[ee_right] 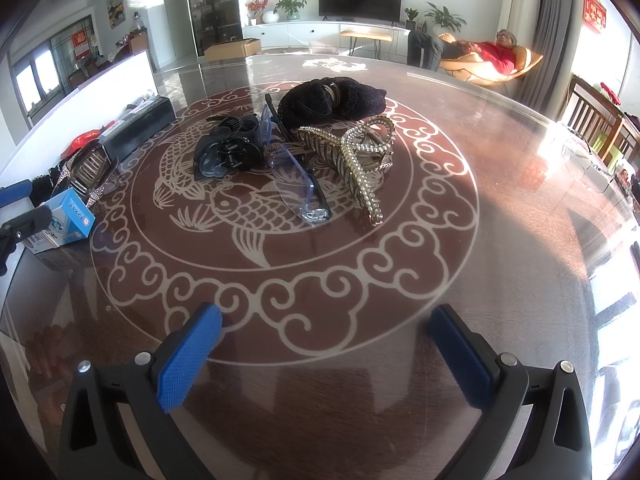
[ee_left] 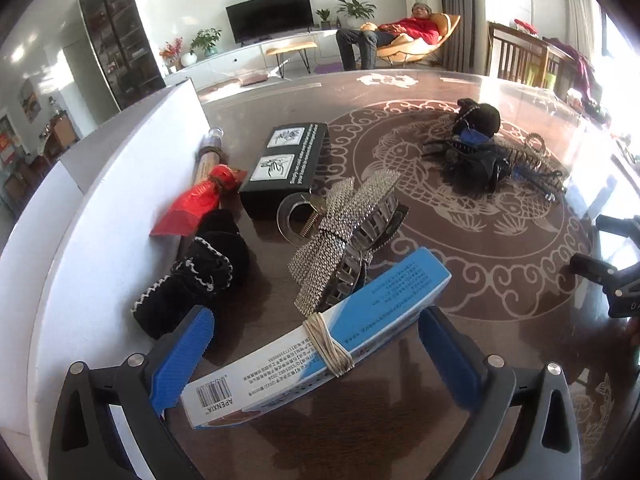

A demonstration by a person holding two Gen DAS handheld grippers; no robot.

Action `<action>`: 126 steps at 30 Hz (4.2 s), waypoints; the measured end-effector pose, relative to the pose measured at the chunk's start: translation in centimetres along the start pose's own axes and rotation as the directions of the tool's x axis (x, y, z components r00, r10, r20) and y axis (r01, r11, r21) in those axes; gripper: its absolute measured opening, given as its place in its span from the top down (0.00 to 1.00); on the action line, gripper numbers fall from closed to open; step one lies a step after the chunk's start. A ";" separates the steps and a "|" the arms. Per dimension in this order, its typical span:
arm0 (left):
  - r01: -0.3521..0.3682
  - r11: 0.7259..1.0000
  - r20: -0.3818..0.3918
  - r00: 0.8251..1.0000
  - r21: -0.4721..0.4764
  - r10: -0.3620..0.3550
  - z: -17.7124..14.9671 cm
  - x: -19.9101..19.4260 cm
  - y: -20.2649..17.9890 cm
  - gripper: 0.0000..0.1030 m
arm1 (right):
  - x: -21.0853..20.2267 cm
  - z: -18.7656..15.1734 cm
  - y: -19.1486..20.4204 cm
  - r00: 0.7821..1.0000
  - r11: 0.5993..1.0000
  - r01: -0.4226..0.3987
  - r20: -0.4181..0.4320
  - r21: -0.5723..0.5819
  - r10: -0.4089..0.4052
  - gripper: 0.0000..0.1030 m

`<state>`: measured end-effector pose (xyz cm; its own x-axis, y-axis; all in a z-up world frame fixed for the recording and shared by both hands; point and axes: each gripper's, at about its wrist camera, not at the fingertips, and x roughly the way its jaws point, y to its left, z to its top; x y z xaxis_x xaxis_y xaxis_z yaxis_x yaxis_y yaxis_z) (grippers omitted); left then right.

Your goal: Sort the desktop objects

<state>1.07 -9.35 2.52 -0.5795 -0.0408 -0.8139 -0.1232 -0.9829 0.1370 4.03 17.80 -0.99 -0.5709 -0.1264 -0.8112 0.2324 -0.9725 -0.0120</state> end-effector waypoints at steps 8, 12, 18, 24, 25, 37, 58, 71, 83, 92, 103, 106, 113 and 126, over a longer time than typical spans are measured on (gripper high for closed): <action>0.332 0.943 -0.039 0.943 0.004 -0.331 -3.3 -2.6 -1.8 0.00 | 0.0 0.0 0.0 1.000 1.000 0.000 0.000 0.000 0.000 0.00; 0.318 0.947 -0.020 0.947 -0.045 -0.319 -3.1 -2.3 -0.8 0.00 | 0.0 0.0 0.0 1.000 1.000 0.000 0.000 0.000 0.000 0.00; 0.199 0.961 0.012 0.980 -0.192 -0.201 -2.1 -1.9 1.9 0.00 | 0.0 0.0 0.0 1.000 1.000 0.000 0.000 0.000 0.000 0.00; -0.002 0.983 -0.018 1.000 -0.186 -0.001 -1.7 -3.6 3.0 0.00 | 0.0 0.0 0.0 1.000 1.000 0.000 0.000 0.000 0.000 0.00; -0.014 0.985 -0.024 1.000 -0.175 0.010 -1.8 -3.7 2.9 0.00 | 0.0 0.0 0.0 1.000 1.000 0.000 0.000 0.000 0.000 0.00; 0.111 0.990 -0.041 0.993 -0.085 -0.115 -2.5 -1.4 -1.9 0.00 | 0.0 0.0 0.0 1.000 1.000 0.001 0.000 0.000 -0.001 0.00; 0.114 0.991 -0.012 0.993 -0.073 -0.115 -2.9 0.3 -2.9 0.00 | 0.1 0.0 0.0 1.000 1.000 0.000 0.000 0.000 0.000 0.00; 0.113 0.991 -0.011 0.993 -0.074 -0.114 -2.9 0.2 -2.8 0.00 | 0.1 0.0 0.0 1.000 1.000 0.000 0.000 0.000 0.000 0.00; 0.112 0.991 -0.010 0.994 -0.075 -0.113 -3.0 0.2 -2.8 0.00 | 0.1 0.0 0.0 1.000 1.000 0.000 0.000 0.000 0.000 0.00; 0.113 0.991 -0.010 0.993 -0.074 -0.114 -3.0 0.2 -2.8 0.00 | 0.1 0.0 0.0 1.000 1.000 0.000 0.000 0.000 0.000 0.00; 0.115 0.991 -0.009 0.993 -0.074 -0.116 -3.0 0.2 -2.8 0.00 | 0.1 0.0 0.0 1.000 1.000 0.000 0.000 0.000 0.000 0.00; 0.115 0.991 -0.022 0.993 -0.068 -0.117 -3.2 0.0 -2.7 0.00 | 0.1 0.0 0.0 1.000 1.000 0.000 0.000 0.000 0.000 0.00; 0.112 0.988 0.006 0.994 -0.110 -0.112 -4.4 -2.8 -0.2 0.00 | 0.1 0.0 0.0 1.000 1.000 0.000 0.000 0.000 0.000 0.00; 0.024 0.994 0.003 1.000 -0.103 -0.023 -2.6 -4.0 0.1 0.00 | 0.1 0.0 0.0 1.000 1.000 0.000 0.000 0.000 0.000 0.00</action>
<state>5.48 -9.75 4.27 -0.5786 -0.0173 -0.8154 -0.0535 -0.9968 0.0591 3.99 17.74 -1.10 -0.5705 -0.1268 -0.8114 0.2328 -0.9725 -0.0117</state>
